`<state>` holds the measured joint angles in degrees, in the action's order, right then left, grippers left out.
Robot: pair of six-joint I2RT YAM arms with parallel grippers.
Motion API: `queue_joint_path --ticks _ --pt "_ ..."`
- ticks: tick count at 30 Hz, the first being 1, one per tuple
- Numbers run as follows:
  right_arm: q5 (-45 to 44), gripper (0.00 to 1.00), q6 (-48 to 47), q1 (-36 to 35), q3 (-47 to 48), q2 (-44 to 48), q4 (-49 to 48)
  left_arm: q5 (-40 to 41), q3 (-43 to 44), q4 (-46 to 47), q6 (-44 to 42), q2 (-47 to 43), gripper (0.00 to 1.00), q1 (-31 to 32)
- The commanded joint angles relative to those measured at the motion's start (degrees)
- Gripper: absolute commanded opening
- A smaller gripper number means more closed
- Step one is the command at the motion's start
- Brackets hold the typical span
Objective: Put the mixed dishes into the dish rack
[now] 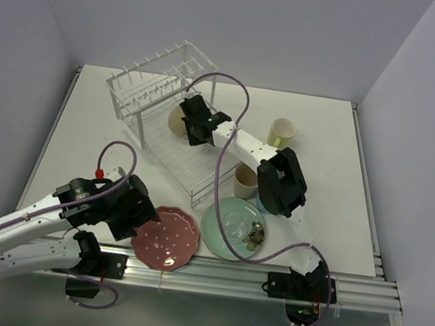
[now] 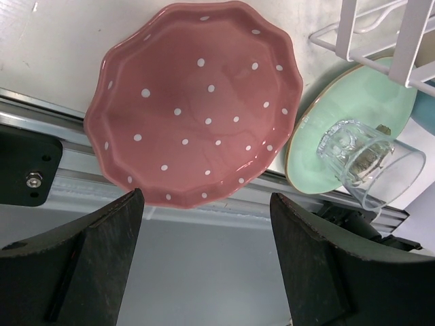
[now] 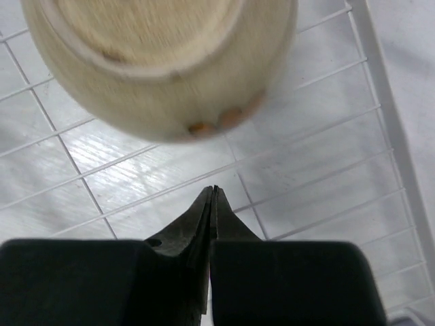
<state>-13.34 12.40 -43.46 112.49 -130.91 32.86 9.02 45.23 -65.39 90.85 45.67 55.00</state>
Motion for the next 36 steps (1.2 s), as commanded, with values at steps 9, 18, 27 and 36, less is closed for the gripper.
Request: queue_joint_path --ticks 9,18,27,36 --pt "0.95 0.04 6.06 -0.22 -29.86 32.81 -17.14 2.85 -0.67 1.84 -2.16 3.27 0.79 0.19" --pt "-1.5 0.45 8.41 -0.75 -28.99 45.65 0.69 4.69 6.61 5.52 -9.46 12.06 0.72 0.19" --pt "2.88 0.67 18.52 0.22 -44.86 63.04 18.37 -2.15 19.18 7.82 -16.67 21.56 0.61 0.98" --pt "6.05 0.67 29.78 0.31 -58.16 82.38 23.82 -3.83 26.13 11.77 -19.56 33.25 0.61 6.87"
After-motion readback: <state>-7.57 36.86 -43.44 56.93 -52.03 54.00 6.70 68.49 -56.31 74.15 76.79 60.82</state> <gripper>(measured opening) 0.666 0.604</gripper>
